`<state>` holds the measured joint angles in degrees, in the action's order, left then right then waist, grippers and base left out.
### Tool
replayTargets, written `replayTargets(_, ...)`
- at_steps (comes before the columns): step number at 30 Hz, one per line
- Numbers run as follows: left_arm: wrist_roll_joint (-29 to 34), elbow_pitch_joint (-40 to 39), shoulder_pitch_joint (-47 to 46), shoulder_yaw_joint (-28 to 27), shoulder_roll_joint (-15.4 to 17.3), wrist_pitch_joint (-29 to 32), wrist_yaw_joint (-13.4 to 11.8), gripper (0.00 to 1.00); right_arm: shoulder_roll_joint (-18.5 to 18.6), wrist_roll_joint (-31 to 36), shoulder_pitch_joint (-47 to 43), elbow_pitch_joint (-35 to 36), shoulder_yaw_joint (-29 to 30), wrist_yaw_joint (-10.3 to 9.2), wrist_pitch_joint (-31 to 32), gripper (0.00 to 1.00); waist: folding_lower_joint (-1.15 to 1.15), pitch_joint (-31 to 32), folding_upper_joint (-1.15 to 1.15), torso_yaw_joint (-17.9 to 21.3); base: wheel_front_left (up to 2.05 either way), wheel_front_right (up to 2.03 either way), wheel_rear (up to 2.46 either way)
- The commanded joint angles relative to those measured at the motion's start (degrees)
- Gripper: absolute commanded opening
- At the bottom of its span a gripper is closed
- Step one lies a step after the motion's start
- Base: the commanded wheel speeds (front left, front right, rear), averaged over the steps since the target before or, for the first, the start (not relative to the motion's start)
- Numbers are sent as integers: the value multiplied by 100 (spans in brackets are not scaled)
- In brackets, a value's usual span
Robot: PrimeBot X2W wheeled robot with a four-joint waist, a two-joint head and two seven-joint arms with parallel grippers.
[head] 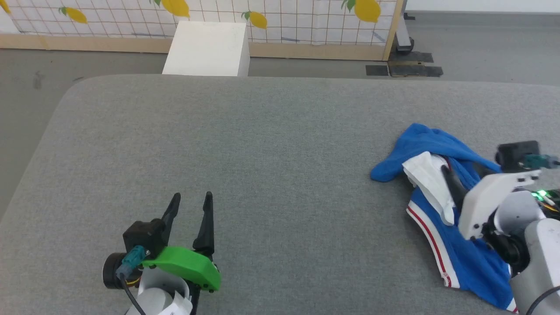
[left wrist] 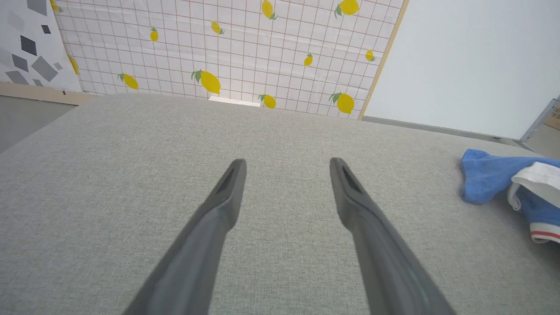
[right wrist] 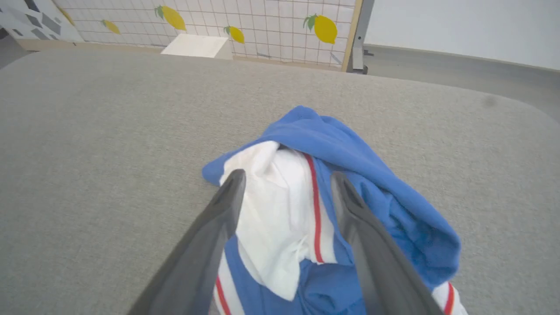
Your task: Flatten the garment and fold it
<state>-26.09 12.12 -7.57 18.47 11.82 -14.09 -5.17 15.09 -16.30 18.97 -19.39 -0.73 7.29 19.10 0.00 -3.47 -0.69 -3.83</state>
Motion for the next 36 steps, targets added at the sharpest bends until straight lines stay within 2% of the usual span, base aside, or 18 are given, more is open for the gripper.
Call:
replayTargets(1,58,-30,50,17,31,25,-17,100,63,-70,-95,190,-155,20,318,100,0,18,69,-68,0,0,0)
replayTargets(2,55,-42,49,24,29,27,-20,100,127,-100,-111,330,-310,20,605,100,0,12,69,-102,0,0,0)
replayTargets(3,48,-73,53,38,22,31,-34,100,298,-176,-82,593,-668,20,1251,100,0,-30,69,-192,0,0,0)
replayTargets(7,33,-86,44,56,8,27,-35,100,529,-231,87,659,-1019,20,1865,100,0,-136,69,-305,0,0,0)
replayTargets(11,16,-56,-14,76,-33,9,-11,100,714,-106,283,515,-1120,20,2019,100,0,-249,69,-413,0,0,0)
replayTargets(18,14,3,-75,67,-81,-31,4,100,732,-39,453,95,-1138,20,1989,100,0,-376,69,-436,0,0,0)
replayTargets(19,16,10,-82,67,-85,-35,6,100,728,-32,472,38,-1141,20,1953,25,0,-384,69,-434,0,0,0)
replayTargets(20,19,21,-92,69,-91,-39,10,100,720,-23,495,-33,-1119,20,1885,0,0,-387,69,-432,0,0,0)
replayTargets(30,12,146,-46,66,-62,-59,26,100,348,-42,710,-205,-1112,20,870,0,0,-92,69,-354,0,0,0)
replayTargets(33,15,130,-20,87,-51,-50,15,100,115,-126,803,-130,-1341,20,623,0,0,-8,69,-324,0,0,0)
replayTargets(36,17,94,-16,117,-50,-27,4,100,-99,-282,825,-96,-1808,20,520,0,0,37,69,-329,0,0,0)
